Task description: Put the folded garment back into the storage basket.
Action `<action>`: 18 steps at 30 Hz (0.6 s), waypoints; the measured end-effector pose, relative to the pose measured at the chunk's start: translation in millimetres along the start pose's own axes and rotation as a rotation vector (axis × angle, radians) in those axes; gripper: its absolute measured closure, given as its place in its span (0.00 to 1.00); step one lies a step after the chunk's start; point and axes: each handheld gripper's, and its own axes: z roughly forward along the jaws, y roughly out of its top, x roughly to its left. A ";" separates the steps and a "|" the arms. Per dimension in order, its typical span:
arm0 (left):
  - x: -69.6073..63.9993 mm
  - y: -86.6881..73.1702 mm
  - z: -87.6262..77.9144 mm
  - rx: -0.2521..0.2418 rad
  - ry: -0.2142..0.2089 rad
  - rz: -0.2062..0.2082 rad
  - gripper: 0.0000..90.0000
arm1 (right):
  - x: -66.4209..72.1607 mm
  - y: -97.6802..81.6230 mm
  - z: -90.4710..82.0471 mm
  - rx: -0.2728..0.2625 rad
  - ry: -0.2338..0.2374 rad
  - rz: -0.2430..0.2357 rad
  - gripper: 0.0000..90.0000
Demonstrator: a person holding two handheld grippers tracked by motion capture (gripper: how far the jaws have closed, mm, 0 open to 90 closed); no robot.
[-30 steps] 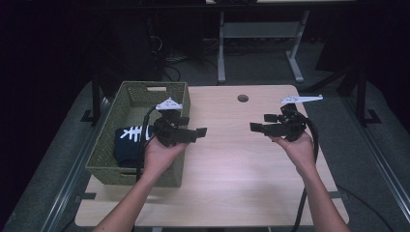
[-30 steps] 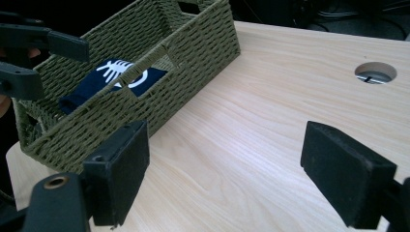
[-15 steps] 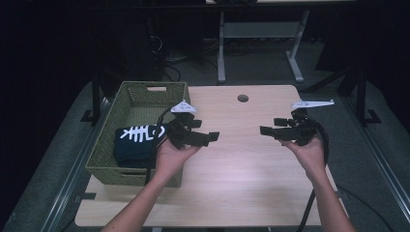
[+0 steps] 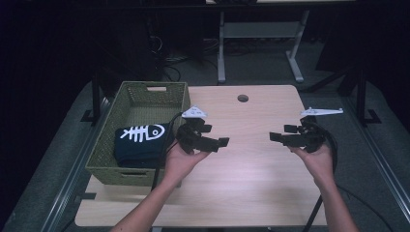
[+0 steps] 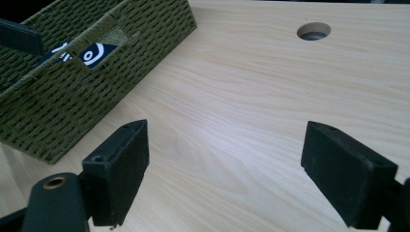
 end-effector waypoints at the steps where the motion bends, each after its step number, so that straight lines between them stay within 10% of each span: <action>1: -1.1 -0.5 1.0 0.000 -0.002 -0.001 0.19 | -2.0 -2.3 -1.0 0.003 -0.004 0.006 0.19; 18: -23.4 -16.1 22.7 0.015 -0.049 -0.005 0.19 | -20.2 -33.8 -13.2 0.014 -0.048 0.042 0.19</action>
